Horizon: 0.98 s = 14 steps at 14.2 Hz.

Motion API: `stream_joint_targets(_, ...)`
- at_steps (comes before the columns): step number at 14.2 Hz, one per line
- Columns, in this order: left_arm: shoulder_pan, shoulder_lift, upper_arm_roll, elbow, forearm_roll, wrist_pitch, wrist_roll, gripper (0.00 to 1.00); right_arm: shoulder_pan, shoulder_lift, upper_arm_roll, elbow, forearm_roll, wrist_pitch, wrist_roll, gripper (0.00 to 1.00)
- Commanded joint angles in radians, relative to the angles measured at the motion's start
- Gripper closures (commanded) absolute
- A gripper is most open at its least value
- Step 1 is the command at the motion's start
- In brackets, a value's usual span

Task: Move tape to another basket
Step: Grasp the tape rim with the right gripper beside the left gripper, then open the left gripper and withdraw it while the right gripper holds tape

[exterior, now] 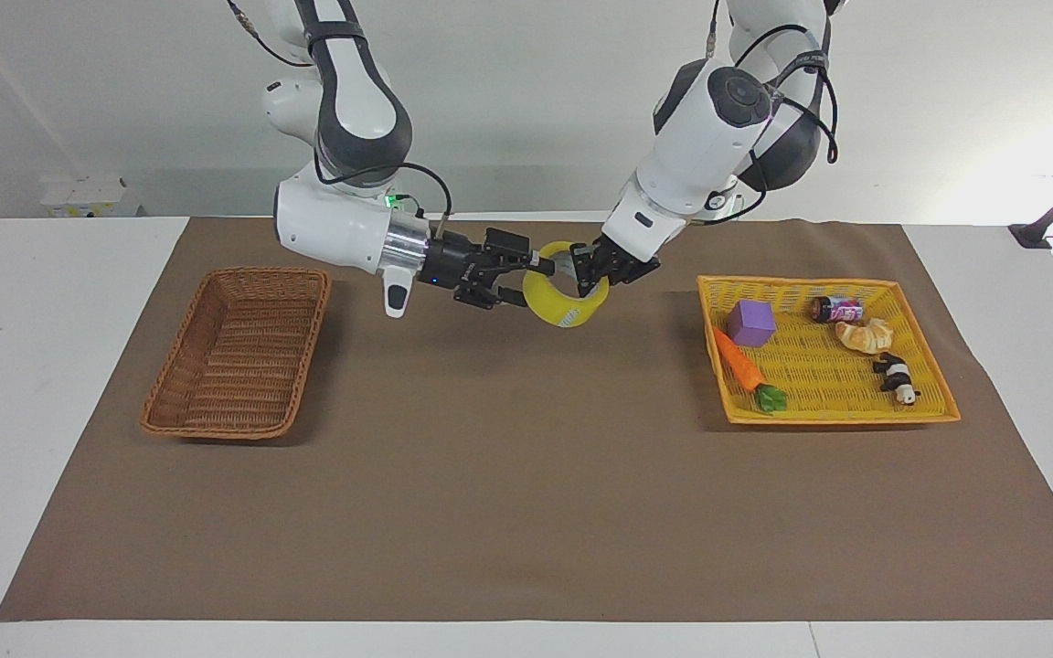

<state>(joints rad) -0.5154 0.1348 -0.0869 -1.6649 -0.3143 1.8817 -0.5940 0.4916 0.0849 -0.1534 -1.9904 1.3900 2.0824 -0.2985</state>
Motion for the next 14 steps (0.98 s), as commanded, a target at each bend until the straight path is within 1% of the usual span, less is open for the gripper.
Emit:
stream_joint_targets(1, 0.006, -0.038, -0.002, -0.026, 0.011, -0.018, -0.004, 0.99, 0.001, -0.022, -0.001, -0.021, 0.014, 0.005, -0.005, 0.8)
stream_joint_targets(4, 0.006, -0.041, -0.002, -0.029, 0.011, -0.016, -0.004, 0.98, 0.001, -0.022, -0.001, -0.019, 0.014, 0.008, 0.002, 1.0)
stream_joint_targets(5, 0.006, -0.041, -0.002, -0.029, 0.011, -0.018, -0.006, 0.98, 0.001, -0.022, -0.001, -0.019, 0.014, 0.007, 0.002, 1.0)
stream_joint_targets(6, 0.005, -0.041, -0.002, -0.027, 0.011, -0.016, -0.009, 0.89, 0.001, -0.022, -0.001, -0.018, 0.014, 0.002, 0.001, 1.0)
stream_joint_targets(7, -0.006, -0.043, -0.002, -0.027, 0.011, -0.015, -0.021, 0.64, -0.001, -0.022, -0.001, -0.018, 0.014, 0.001, 0.001, 1.0)
stream_joint_targets(8, -0.009, -0.047, -0.004, -0.023, 0.032, -0.015, -0.067, 0.01, -0.001, -0.022, -0.001, -0.018, 0.014, 0.001, -0.002, 1.0)
stream_joint_targets(9, -0.008, -0.055, -0.005, -0.009, 0.09, -0.022, -0.099, 0.0, -0.001, -0.022, -0.001, -0.018, 0.014, -0.001, -0.002, 1.0)
stream_joint_targets(11, 0.011, -0.107, 0.004, 0.011, 0.113, -0.093, -0.095, 0.0, -0.008, -0.022, -0.001, -0.018, 0.014, -0.002, -0.007, 1.0)
stream_joint_targets(12, 0.038, -0.115, 0.022, 0.036, 0.118, -0.154, -0.086, 0.0, -0.019, -0.024, -0.003, -0.018, 0.004, -0.01, -0.016, 1.0)
stream_joint_targets(13, 0.069, -0.132, 0.035, 0.043, 0.118, -0.202, -0.04, 0.0, -0.047, -0.024, -0.006, -0.018, -0.003, -0.037, -0.037, 1.0)
stream_joint_targets(14, 0.113, -0.142, 0.048, 0.043, 0.118, -0.231, 0.03, 0.0, -0.095, -0.024, -0.006, -0.018, -0.023, -0.08, -0.053, 1.0)
